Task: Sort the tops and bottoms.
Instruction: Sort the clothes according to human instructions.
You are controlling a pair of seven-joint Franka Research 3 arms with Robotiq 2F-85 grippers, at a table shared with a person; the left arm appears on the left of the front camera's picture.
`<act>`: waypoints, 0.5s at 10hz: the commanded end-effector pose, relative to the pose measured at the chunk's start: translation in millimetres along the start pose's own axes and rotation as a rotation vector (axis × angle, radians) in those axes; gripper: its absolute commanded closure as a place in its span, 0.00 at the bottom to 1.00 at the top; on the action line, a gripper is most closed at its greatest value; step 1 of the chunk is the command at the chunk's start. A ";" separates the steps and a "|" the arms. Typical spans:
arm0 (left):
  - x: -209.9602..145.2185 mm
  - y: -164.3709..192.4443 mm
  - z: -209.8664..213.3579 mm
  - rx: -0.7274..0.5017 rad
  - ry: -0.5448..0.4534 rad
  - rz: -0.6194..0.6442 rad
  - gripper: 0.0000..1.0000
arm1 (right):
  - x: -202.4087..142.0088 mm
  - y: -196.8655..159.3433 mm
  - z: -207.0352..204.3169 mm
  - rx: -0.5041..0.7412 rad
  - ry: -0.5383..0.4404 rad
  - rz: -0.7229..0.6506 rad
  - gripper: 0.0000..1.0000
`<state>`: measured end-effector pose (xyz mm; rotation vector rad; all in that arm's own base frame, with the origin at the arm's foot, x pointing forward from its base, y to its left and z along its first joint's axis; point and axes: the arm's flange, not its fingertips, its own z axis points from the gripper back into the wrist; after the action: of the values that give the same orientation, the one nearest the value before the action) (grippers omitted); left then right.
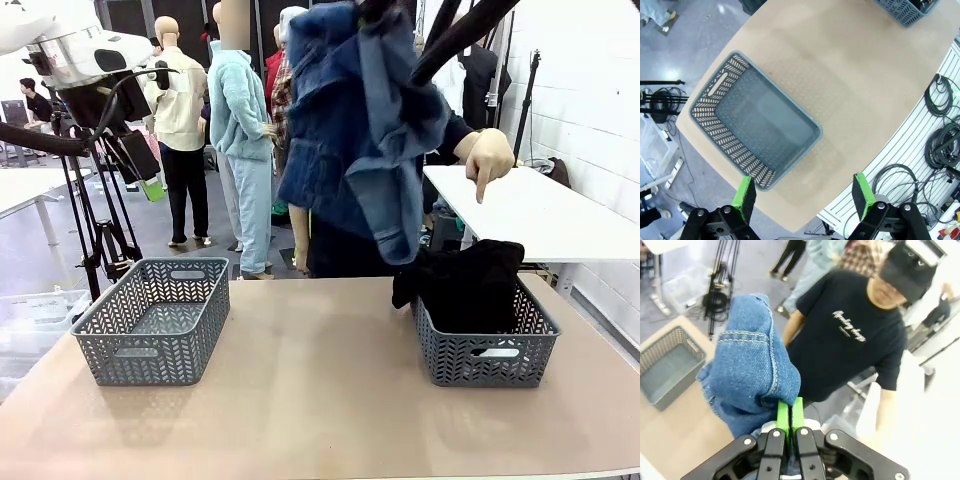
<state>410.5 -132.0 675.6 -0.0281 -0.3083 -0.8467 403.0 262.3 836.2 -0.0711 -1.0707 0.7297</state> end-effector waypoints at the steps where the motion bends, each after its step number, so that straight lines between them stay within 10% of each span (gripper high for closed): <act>1: -0.2 0.1 3.0 -0.005 0.008 -0.003 0.00 | -33.1 -28.9 -3.2 -0.099 0.021 -0.069 1.00; 5: -0.2 0.1 3.0 -0.005 0.008 -0.003 0.00 | -110.3 -68.2 -21.2 -0.191 0.132 -0.292 1.00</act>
<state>410.6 -132.1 675.5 -0.0282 -0.3080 -0.8470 441.0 145.2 774.4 -0.1462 -0.9589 0.4030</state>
